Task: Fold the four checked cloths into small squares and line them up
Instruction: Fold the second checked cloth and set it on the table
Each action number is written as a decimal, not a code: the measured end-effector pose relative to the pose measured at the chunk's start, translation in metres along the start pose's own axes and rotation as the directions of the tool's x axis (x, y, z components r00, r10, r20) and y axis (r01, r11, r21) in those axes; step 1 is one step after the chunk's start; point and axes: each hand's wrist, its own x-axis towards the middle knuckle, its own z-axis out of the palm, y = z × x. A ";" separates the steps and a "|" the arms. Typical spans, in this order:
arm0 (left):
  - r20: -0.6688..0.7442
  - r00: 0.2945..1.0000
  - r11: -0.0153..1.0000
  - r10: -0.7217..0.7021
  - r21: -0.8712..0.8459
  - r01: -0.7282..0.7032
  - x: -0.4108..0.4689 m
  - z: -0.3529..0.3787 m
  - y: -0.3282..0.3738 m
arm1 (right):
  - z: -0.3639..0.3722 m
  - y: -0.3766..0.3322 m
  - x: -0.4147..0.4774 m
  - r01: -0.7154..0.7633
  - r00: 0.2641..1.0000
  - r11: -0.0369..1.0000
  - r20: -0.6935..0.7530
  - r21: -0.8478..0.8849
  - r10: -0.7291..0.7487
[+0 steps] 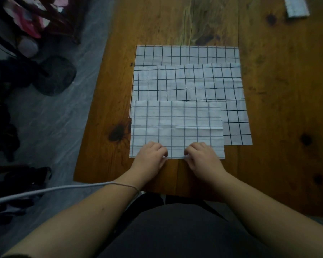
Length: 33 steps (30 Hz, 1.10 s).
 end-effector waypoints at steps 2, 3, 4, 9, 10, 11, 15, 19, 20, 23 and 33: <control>0.036 0.999 1.000 -0.020 -0.019 0.020 0.006 0.004 0.000 | 0.000 0.001 0.007 0.010 0.999 1.000 0.036 -0.009 -0.009; 0.052 0.998 0.999 -0.039 -0.027 0.040 0.008 0.006 -0.001 | 0.000 0.002 0.009 0.012 0.999 1.000 0.045 -0.017 -0.012; 0.066 0.996 0.998 -0.054 -0.034 0.057 0.009 0.007 -0.001 | 0.000 0.003 0.012 0.016 0.998 1.000 0.053 -0.020 -0.015; 0.078 0.994 0.995 -0.072 -0.058 0.076 0.007 0.006 -0.003 | -0.001 -0.001 0.019 0.046 0.995 0.998 0.090 -0.047 -0.042; 0.071 0.994 0.995 -0.078 -0.059 0.082 0.006 0.005 -0.003 | -0.002 -0.003 0.020 0.042 0.996 0.998 0.086 -0.039 -0.038; 0.062 0.995 0.995 -0.078 -0.055 0.082 0.006 0.003 -0.002 | -0.003 -0.006 0.019 0.031 0.997 0.999 0.078 -0.020 -0.029; 0.026 0.997 0.998 -0.068 0.002 0.068 0.003 -0.011 0.003 | -0.017 -0.024 0.015 0.003 1.000 0.998 -0.025 0.062 -0.001; -0.064 0.990 0.992 -0.123 0.010 0.124 0.002 -0.031 0.002 | -0.034 -0.049 0.005 0.004 0.993 0.994 -0.116 0.109 0.008; -0.087 0.989 0.993 -0.120 0.001 0.120 0.001 -0.037 0.001 | -0.037 -0.057 0.002 0.003 0.991 0.994 -0.133 0.114 0.012; -0.147 0.987 0.997 -0.069 -0.052 0.062 -0.004 -0.063 -0.002 | -0.047 -0.081 -0.007 -0.025 0.981 0.984 -0.186 0.179 0.059; -0.349 0.933 0.981 0.090 -0.131 -0.143 -0.019 -0.167 -0.007 | -0.106 -0.156 -0.033 -0.006 0.881 0.863 -0.406 0.505 0.243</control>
